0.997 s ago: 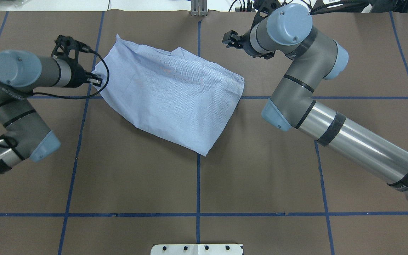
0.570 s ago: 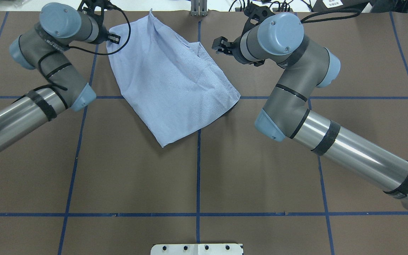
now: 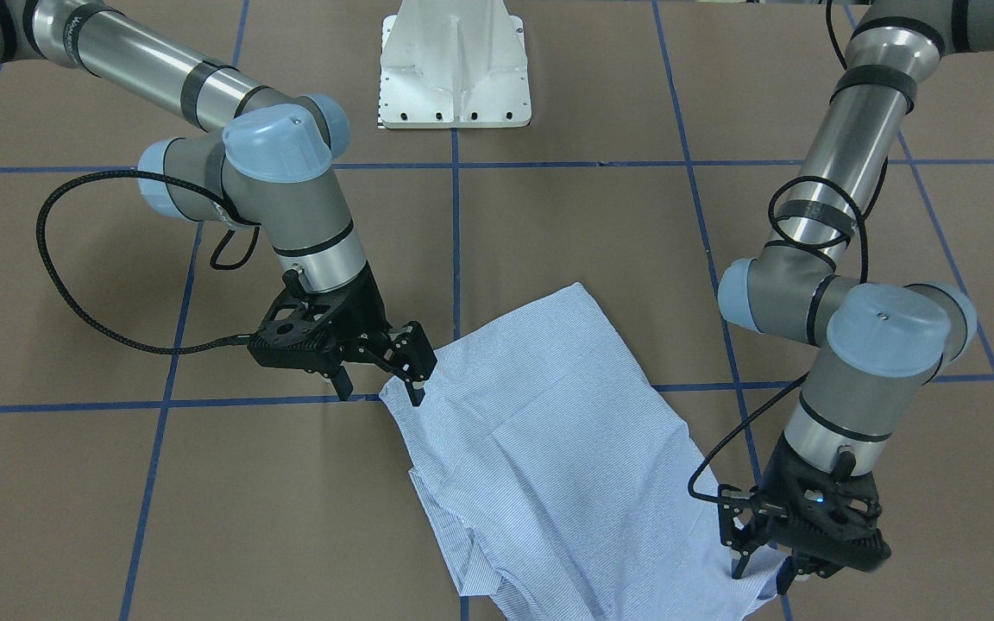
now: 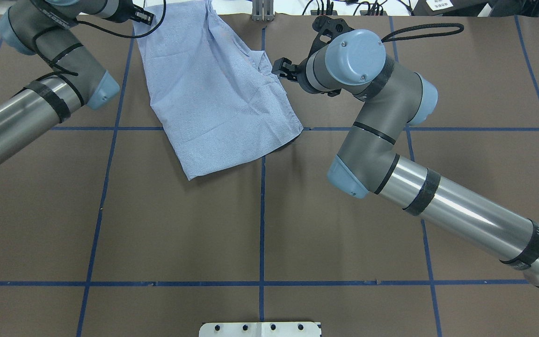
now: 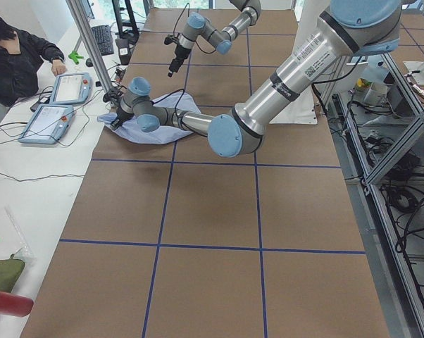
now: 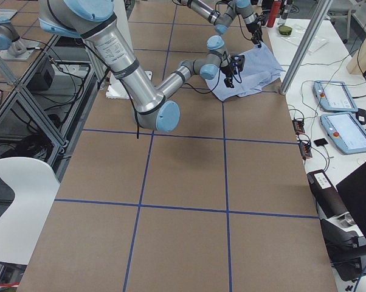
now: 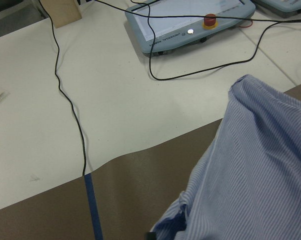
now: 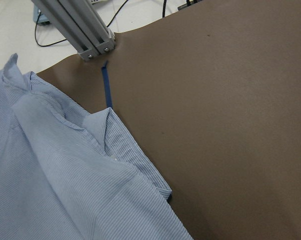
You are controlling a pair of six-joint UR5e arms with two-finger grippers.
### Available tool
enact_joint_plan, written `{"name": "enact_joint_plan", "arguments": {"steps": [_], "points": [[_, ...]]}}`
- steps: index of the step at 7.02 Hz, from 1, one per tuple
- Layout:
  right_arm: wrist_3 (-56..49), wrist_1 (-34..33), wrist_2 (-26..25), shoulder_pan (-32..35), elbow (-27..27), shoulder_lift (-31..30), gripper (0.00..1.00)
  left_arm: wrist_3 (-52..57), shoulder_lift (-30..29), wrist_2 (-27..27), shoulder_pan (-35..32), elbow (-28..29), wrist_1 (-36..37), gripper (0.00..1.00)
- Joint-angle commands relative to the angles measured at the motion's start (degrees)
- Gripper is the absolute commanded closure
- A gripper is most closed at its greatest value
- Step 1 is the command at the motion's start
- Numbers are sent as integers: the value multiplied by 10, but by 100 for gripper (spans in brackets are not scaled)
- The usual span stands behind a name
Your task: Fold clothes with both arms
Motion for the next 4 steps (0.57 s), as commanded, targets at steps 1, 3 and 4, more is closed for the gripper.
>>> {"name": "enact_joint_plan", "arguments": {"steps": [1,3,4], "points": [[72,-60,-16,-25,-2,10,0,3,78,-96,-25,-96,-2,0],[147,-67,-29,-57,-8,11,2,-1,89,-95,-25,-109,-3,0],[199,-66,-32,-67,-19,15,3,-2,91,-94,-25,-114,-3,0]]}}
